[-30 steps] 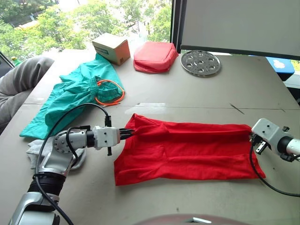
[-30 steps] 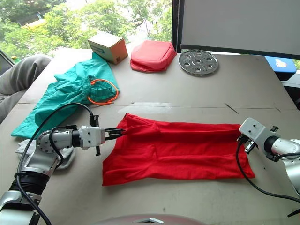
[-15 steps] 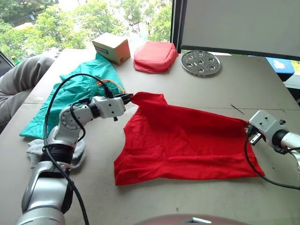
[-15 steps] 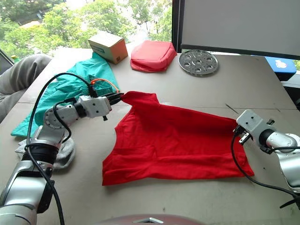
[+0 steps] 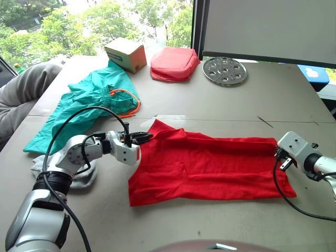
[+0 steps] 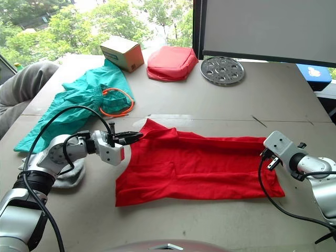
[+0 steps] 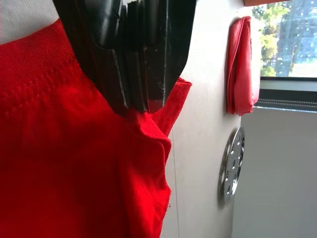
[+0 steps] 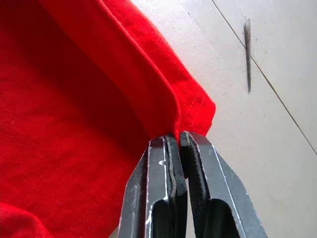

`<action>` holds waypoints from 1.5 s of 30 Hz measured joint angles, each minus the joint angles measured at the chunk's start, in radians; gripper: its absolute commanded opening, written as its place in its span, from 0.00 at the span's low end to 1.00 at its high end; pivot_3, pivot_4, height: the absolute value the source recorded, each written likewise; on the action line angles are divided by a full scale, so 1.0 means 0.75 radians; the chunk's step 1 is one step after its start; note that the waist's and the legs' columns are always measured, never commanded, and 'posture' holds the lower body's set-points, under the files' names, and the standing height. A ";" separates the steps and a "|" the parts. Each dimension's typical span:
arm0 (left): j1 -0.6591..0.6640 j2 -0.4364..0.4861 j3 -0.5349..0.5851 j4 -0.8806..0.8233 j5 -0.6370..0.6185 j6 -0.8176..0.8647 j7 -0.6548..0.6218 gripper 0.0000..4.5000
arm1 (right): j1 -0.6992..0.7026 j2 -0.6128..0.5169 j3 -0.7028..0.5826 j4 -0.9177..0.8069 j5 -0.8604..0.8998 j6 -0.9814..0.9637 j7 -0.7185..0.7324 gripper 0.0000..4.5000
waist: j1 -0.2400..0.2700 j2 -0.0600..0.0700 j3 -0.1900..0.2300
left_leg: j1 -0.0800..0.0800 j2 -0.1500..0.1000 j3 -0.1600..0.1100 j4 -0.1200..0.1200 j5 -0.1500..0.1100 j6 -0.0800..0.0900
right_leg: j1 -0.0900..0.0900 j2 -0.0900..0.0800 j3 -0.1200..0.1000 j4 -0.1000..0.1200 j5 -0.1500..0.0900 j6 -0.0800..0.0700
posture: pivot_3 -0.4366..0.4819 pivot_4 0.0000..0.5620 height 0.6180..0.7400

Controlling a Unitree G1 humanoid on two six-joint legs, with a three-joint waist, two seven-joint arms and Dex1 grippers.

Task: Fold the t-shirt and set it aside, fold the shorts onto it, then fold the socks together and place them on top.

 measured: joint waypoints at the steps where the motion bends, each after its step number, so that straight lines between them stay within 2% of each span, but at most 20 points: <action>1: 0.000 0.005 -0.006 0.009 0.014 -0.009 0.010 0.00 | 0.004 0.000 0.000 -0.005 -0.002 0.006 0.000 0.04 | 0.000 0.000 0.000 | 0.000 -0.001 0.000 -0.001 0.000 0.000 | 0.000 0.000 0.000 0.000 0.000 0.000 | 0.48 0.27 0.99; 6: 0.000 0.023 -0.026 0.018 0.051 -0.019 0.051 0.00 | 0.012 0.000 0.000 -0.014 -0.006 0.009 0.001 0.04 | 0.000 0.000 0.000 | 0.000 -0.003 -0.002 -0.004 0.000 0.000 | 0.000 0.002 -0.001 0.000 0.002 0.002 | 0.48 0.27 0.99; 7: 0.002 0.027 -0.034 0.018 0.046 -0.018 0.050 0.12 | 0.015 0.000 0.001 -0.021 -0.006 0.009 0.003 0.00 | -0.001 0.000 0.000 | 0.000 -0.003 -0.001 -0.004 0.000 0.000 | 0.000 0.002 -0.001 -0.001 0.001 0.002 | 0.48 0.27 0.99; 9: 0.012 0.031 -0.043 0.016 0.005 -0.008 0.029 0.20 | 0.024 0.000 0.010 -0.038 -0.005 0.008 0.009 0.00 | -0.002 0.000 0.000 | 0.000 -0.003 0.000 -0.003 0.000 0.000 | 0.000 0.002 -0.001 -0.001 0.000 0.000 | 0.48 0.27 0.99; 10: 0.021 0.033 -0.045 0.014 -0.020 -0.004 0.017 0.31 | 0.033 0.000 0.013 -0.043 -0.005 0.007 0.016 0.00 | -0.002 0.000 0.000 | 0.000 -0.002 0.000 -0.003 0.000 0.000 | 0.000 0.001 -0.001 -0.001 0.000 0.000 | 0.48 0.27 0.99; 13: 0.067 0.051 -0.051 -0.014 -0.128 0.022 -0.034 0.54 | 0.064 -0.001 0.014 -0.059 0.016 0.014 0.050 0.00 | -0.003 0.000 0.000 | 0.000 0.001 0.000 -0.003 0.000 0.000 | 0.000 0.001 0.000 0.000 0.000 0.000 | 0.48 0.27 0.99; 15: 0.121 0.067 -0.052 -0.101 -0.297 0.115 -0.122 0.77 | 0.085 -0.001 0.010 -0.089 0.074 0.032 0.110 0.15 | -0.003 0.000 0.000 | 0.000 0.002 -0.001 -0.003 0.000 0.000 | 0.000 0.001 -0.001 -0.001 0.000 0.000 | 0.48 0.27 0.99; 16: 0.149 0.070 -0.051 -0.147 -0.381 0.175 -0.164 0.78 | 0.096 -0.002 0.005 -0.101 0.090 0.036 0.126 0.23 | -0.003 0.001 0.000 | 0.000 0.002 -0.001 -0.003 0.000 0.000 | 0.000 0.001 0.000 0.000 0.000 -0.001 | 0.48 0.27 0.99; 18: 0.283 0.092 -0.032 -0.395 -0.780 0.572 -0.353 0.78 | 0.125 -0.005 -0.047 -0.142 0.149 0.063 0.163 0.44 | -0.006 0.001 0.001 | 0.000 0.003 -0.001 -0.003 0.000 0.000 | -0.001 0.000 0.000 0.000 0.000 -0.001 | 0.48 0.27 0.99; 19: 0.312 0.098 -0.024 -0.451 -0.884 0.694 -0.390 0.78 | 0.131 -0.008 -0.074 -0.155 0.165 0.073 0.173 0.44 | -0.006 0.002 0.001 | 0.000 0.003 -0.002 -0.003 0.000 0.000 | 0.000 0.000 0.001 0.000 0.000 -0.001 | 0.48 0.27 0.99; 20: 0.362 0.118 0.009 -0.578 -1.112 0.994 -0.423 0.63 | 0.135 -0.004 -0.143 -0.192 0.235 0.130 0.195 0.39 | -0.005 0.002 0.002 | 0.000 0.003 -0.004 -0.002 0.000 0.000 | 0.000 0.000 0.000 0.001 0.000 0.000 | 0.48 0.27 0.99; 21: 0.373 0.131 0.036 -0.634 -1.228 1.157 -0.428 0.56 | 0.135 -0.003 -0.194 -0.221 0.272 0.161 0.208 0.33 | -0.004 0.002 0.002 | 0.000 0.003 -0.007 -0.002 0.000 0.000 | 0.000 0.000 0.000 0.001 -0.002 0.002 | 0.48 0.27 0.99; 23: 0.364 0.159 0.126 -0.757 -1.496 1.562 -0.415 0.38 | 0.133 -0.001 -0.323 -0.290 0.413 0.268 0.257 0.14 | 0.000 0.001 0.002 | 0.001 0.003 -0.009 -0.001 0.000 0.000 | 0.000 0.001 -0.003 0.001 -0.004 0.005 | 0.48 0.27 0.99; 24: 0.351 0.172 0.163 -0.793 -1.581 1.704 -0.406 0.25 | 0.125 -0.001 -0.375 -0.321 0.477 0.315 0.277 0.01 | 0.000 0.001 0.001 | 0.002 0.003 -0.009 -0.001 0.000 0.000 | 0.001 0.001 -0.003 0.001 -0.004 0.005 | 0.48 0.27 0.99; 26: 0.293 0.149 0.195 -0.832 -1.702 1.938 -0.364 0.09 | 0.088 0.024 -0.440 -0.338 0.599 0.407 0.290 0.00 | 0.000 0.000 0.000 | 0.002 0.002 -0.007 0.000 0.000 0.000 | 0.002 0.001 -0.002 0.001 -0.004 0.005 | 0.48 0.27 0.99; 27: 0.261 0.135 0.194 -0.839 -1.730 2.027 -0.350 0.01 | 0.069 0.032 -0.454 -0.343 0.649 0.433 0.294 0.00 | 0.000 -0.001 0.001 | 0.002 0.002 -0.007 0.000 0.000 0.000 | 0.002 0.001 -0.002 0.001 -0.004 0.005 | 0.48 0.27 0.99; 31: 0.076 0.011 0.163 -0.794 -1.767 2.380 -0.260 0.01 | -0.028 0.116 -0.433 -0.379 0.860 0.475 0.318 0.00 | -0.002 -0.003 0.000 | 0.001 -0.001 -0.007 0.000 0.000 0.000 | 0.003 0.007 -0.002 0.001 -0.004 0.005 | 0.48 0.27 0.99; 35: -0.130 -0.116 0.129 -0.631 -1.706 2.589 -0.204 0.01 | -0.124 0.162 -0.252 -0.376 0.892 0.419 0.297 0.00 | -0.004 -0.004 0.000 | 0.001 -0.001 -0.008 -0.001 0.000 0.000 | 0.003 0.009 -0.002 0.001 -0.003 0.004 | 0.48 0.27 0.99; 39: -0.237 -0.157 0.050 -0.502 -1.547 2.644 -0.242 0.01 | -0.180 0.173 -0.102 -0.305 0.784 0.339 0.224 0.00 | -0.005 -0.004 0.000 | 0.000 -0.002 -0.005 -0.001 0.000 0.000 | 0.002 0.008 0.001 0.000 -0.001 0.000 | 0.48 0.27 0.99; 45: -0.272 -0.177 -0.056 -0.343 -1.334 2.639 -0.409 0.01 | -0.159 0.195 -0.038 -0.278 0.735 0.269 0.172 0.00 | -0.002 -0.004 0.000 | -0.002 -0.002 -0.006 -0.002 0.000 0.000 | 0.000 0.008 0.000 0.000 -0.001 -0.001 | 0.48 0.27 0.99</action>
